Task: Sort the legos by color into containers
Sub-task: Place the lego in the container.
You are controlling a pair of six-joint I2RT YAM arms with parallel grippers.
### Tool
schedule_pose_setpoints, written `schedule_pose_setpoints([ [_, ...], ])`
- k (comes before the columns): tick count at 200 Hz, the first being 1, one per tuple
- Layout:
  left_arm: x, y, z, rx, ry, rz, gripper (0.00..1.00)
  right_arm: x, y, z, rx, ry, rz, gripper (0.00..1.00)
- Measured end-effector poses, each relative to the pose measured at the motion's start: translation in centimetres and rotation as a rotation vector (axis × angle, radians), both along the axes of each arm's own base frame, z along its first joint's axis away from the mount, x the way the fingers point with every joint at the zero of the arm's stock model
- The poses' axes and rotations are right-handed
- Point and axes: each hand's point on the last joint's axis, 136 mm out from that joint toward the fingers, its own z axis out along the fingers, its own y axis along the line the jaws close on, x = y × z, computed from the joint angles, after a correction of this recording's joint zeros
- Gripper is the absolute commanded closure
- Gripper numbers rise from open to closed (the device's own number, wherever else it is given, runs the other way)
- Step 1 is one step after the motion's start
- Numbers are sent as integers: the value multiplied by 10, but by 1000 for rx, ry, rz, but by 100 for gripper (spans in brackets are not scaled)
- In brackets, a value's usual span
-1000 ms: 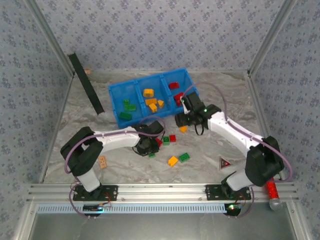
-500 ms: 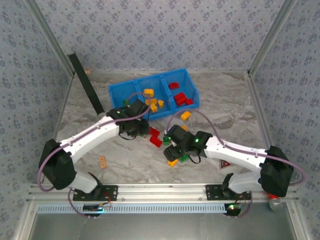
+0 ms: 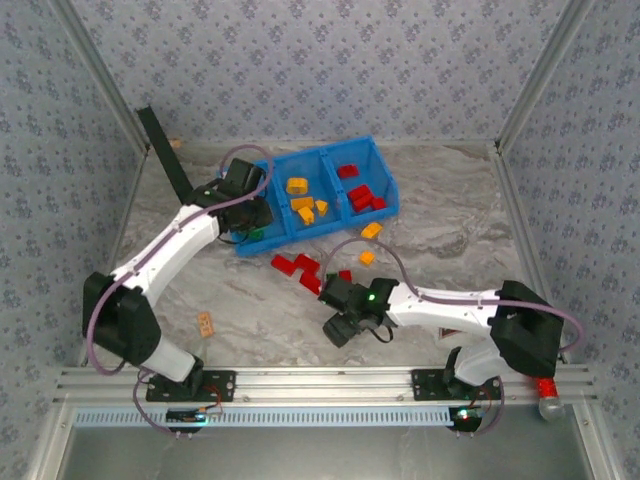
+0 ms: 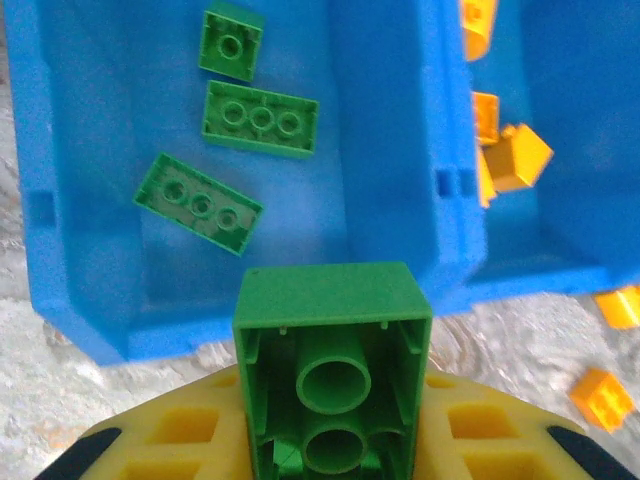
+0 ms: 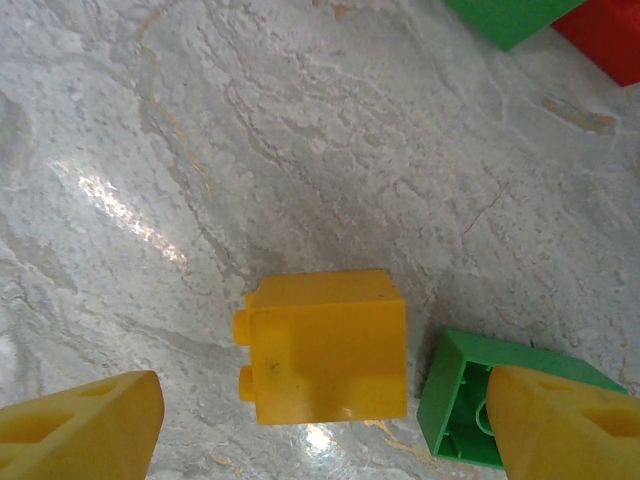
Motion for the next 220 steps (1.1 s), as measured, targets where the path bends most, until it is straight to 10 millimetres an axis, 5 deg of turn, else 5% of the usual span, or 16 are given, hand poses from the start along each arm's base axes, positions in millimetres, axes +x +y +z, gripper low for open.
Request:
schedule_pose_setpoints([
  [42, 29, 17, -41, 40, 72, 46, 85, -4, 1, -6, -23, 4, 16, 13],
  [109, 84, 16, -69, 70, 92, 38, 82, -4, -1, -14, -58, 4, 25, 18],
  [166, 88, 16, -110, 74, 181, 35, 69, 3, 8, -15, -77, -3, 60, 27],
  [220, 87, 14, -113, 64, 190, 33, 58, 3, 9, -22, -99, 8, 81, 40],
])
